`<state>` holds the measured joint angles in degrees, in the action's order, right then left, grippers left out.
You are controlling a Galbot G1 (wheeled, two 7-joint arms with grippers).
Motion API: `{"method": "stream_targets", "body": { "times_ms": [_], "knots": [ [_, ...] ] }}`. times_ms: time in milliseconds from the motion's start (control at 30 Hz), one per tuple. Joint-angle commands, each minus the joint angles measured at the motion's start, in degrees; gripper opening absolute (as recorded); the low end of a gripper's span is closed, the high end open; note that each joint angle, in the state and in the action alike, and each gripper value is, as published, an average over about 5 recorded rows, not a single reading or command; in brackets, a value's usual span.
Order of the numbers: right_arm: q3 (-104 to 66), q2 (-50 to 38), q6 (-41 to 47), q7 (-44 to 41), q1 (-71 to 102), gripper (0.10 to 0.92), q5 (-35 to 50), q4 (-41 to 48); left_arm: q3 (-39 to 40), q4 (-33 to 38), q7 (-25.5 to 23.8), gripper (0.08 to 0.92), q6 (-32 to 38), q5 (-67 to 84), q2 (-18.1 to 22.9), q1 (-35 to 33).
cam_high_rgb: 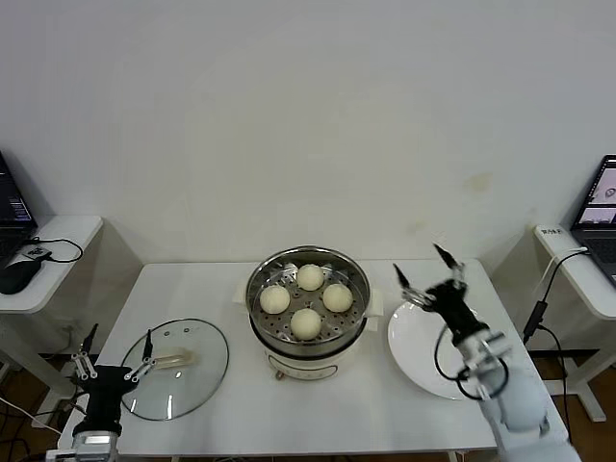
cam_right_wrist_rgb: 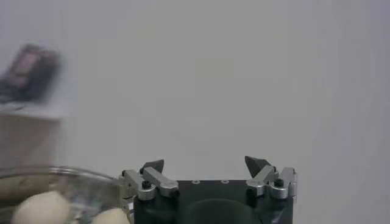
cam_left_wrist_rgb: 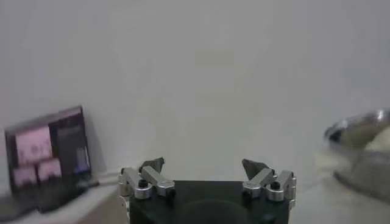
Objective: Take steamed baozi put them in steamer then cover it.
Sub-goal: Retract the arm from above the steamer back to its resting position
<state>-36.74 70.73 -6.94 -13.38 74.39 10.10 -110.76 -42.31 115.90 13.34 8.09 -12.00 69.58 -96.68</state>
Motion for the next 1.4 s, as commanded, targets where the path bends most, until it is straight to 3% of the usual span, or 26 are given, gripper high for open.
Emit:
{"method": "stream_targets", "body": {
  "times_ms": [33, 467, 700, 1400],
  "knots": [
    [-14.82, 13.1, -6.11, 1.55, 15.3, 0.823, -1.95, -2.67, -2.7, -9.81, 3.4, 0.823, 6.98, -50.84, -0.99, 0.13],
    [-22.55, 11.24, -7.22, 5.59, 16.82, 0.823, -0.52, -0.16, -2.01, -10.4, -1.04, 0.823, 4.38, -58.02, 0.0, -3.66],
    [-22.48, 11.56, -7.16, 5.81, 16.89, 0.822, -1.1, 0.01, -1.32, -13.28, -1.32, 0.823, 4.04, -58.01, 0.72, 1.91],
    [-22.16, 13.6, -8.12, 5.71, 18.22, 0.823, -3.65, 1.1, 2.78, -26.71, -2.79, 0.823, 3.44, -56.96, -2.08, 14.6]
  ]
}}
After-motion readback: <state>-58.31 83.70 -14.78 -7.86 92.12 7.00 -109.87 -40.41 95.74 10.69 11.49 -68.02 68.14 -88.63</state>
